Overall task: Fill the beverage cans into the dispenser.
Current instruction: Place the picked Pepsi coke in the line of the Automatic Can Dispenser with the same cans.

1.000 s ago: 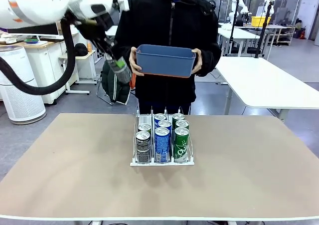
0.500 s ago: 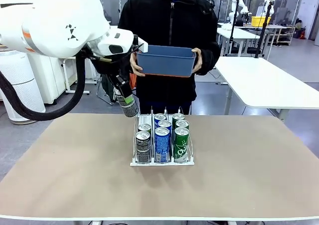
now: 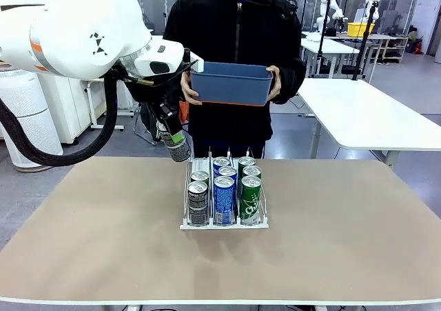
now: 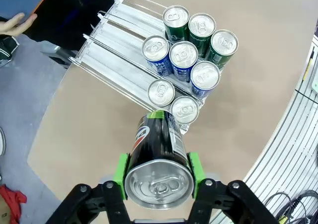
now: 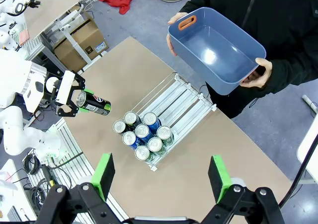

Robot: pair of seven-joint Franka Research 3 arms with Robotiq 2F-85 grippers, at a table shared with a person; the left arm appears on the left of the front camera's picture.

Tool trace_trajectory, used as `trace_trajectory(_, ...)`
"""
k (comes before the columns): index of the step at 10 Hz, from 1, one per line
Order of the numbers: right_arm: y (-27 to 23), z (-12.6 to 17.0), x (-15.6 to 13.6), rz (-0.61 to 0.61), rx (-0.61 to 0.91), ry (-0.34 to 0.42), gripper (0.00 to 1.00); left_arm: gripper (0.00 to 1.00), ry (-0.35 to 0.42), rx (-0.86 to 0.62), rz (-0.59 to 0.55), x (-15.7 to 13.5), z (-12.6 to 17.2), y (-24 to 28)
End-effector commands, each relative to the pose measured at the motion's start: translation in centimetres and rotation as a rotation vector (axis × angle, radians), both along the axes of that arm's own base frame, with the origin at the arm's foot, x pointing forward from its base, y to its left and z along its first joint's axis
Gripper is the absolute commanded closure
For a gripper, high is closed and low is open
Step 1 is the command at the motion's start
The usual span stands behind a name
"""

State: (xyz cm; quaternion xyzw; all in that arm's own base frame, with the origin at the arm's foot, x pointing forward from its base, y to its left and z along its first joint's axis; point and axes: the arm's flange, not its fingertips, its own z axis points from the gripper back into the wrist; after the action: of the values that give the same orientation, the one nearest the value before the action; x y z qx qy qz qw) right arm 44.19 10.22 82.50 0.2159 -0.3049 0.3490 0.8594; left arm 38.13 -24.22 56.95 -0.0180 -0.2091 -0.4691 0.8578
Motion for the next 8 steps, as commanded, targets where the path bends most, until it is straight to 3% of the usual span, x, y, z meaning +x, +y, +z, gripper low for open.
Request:
trace_trajectory(1, 0.0, 0.0, -0.1, 0.006, 0.005, 0.0, 0.0, 0.42, 0.0, 0.0, -0.001, 0.0, 0.0, 0.0)
trace_trajectory(2, 0.0, 0.0, -0.1, 0.006, 0.005, 0.0, 0.0, 0.42, 0.0, 0.079, 0.015, 0.0, -0.4, -0.2)
trace_trajectory(4, 0.0, 0.0, -0.1, 0.006, 0.005, 0.0, 0.0, 0.42, 0.01, 0.091, 0.062, -2.4, -1.0, -2.1)
trace_trajectory(8, 0.0, 0.0, -0.1, 0.006, 0.005, 0.0, 0.0, 0.42, 0.099, 0.103, 0.004, -7.4, -4.0, -4.8)
